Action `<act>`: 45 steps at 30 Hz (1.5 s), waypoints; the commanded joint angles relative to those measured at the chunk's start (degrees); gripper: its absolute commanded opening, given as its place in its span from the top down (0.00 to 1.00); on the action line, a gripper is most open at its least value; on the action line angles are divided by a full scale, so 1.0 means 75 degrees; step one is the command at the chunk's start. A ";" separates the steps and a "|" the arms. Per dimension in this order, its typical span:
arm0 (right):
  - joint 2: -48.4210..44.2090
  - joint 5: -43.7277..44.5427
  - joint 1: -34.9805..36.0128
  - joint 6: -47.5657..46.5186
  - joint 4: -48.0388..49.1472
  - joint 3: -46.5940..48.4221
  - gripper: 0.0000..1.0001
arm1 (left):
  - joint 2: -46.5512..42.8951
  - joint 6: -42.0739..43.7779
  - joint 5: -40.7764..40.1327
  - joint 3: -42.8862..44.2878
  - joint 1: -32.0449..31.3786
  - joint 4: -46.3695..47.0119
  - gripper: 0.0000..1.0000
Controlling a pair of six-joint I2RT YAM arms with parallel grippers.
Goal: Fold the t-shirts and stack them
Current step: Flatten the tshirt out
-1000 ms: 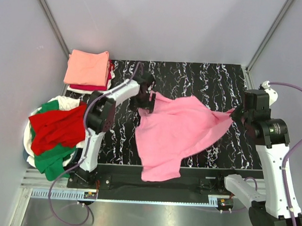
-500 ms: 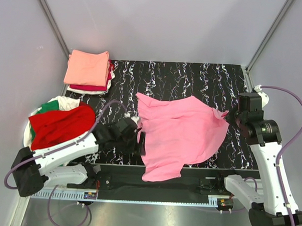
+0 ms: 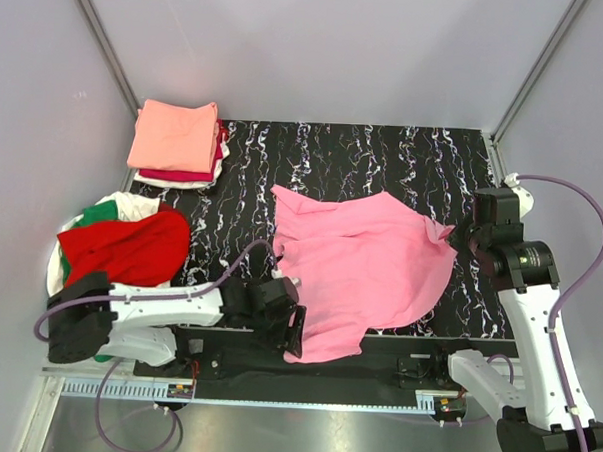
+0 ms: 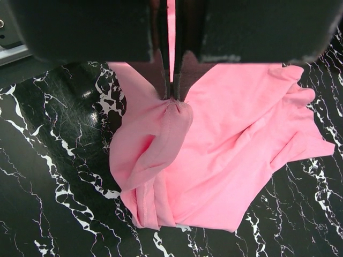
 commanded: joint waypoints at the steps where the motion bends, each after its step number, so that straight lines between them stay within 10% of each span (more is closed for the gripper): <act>1: -0.0193 0.0124 -0.0007 0.0003 0.0176 -0.0047 1.00 | 0.0677 -0.0353 0.0109 0.0383 -0.0365 0.0169 0.32; 9: -0.0381 0.0101 -0.0018 0.0085 0.0247 -0.0352 1.00 | 0.1699 -0.0213 -0.0628 0.1155 -0.0869 -0.0511 0.55; 14: -0.0334 0.0054 -0.0018 0.0038 0.0293 -0.0188 1.00 | 0.2027 -0.0037 -0.1530 0.1835 -0.0869 -0.0780 0.99; 21: -0.0533 0.0018 -0.0018 -0.0336 0.0036 0.1157 1.00 | 0.0764 0.0244 -0.3708 0.4422 -0.0858 -0.3929 1.00; 29: -0.1001 0.0942 -0.0030 -0.0478 -0.0679 0.4670 1.00 | -0.0843 0.2162 -0.4872 1.0324 -0.0869 -0.5680 1.00; 39: -0.2267 0.2549 -0.0018 -0.0242 -0.1043 0.6305 1.00 | -0.2682 0.4802 -0.4309 1.1436 -0.0869 -0.3946 1.00; 45: -0.1742 0.2785 -0.0018 -0.0933 -0.0761 0.5942 1.00 | -0.1797 0.5822 -0.6118 1.1340 -0.0869 -0.3956 1.00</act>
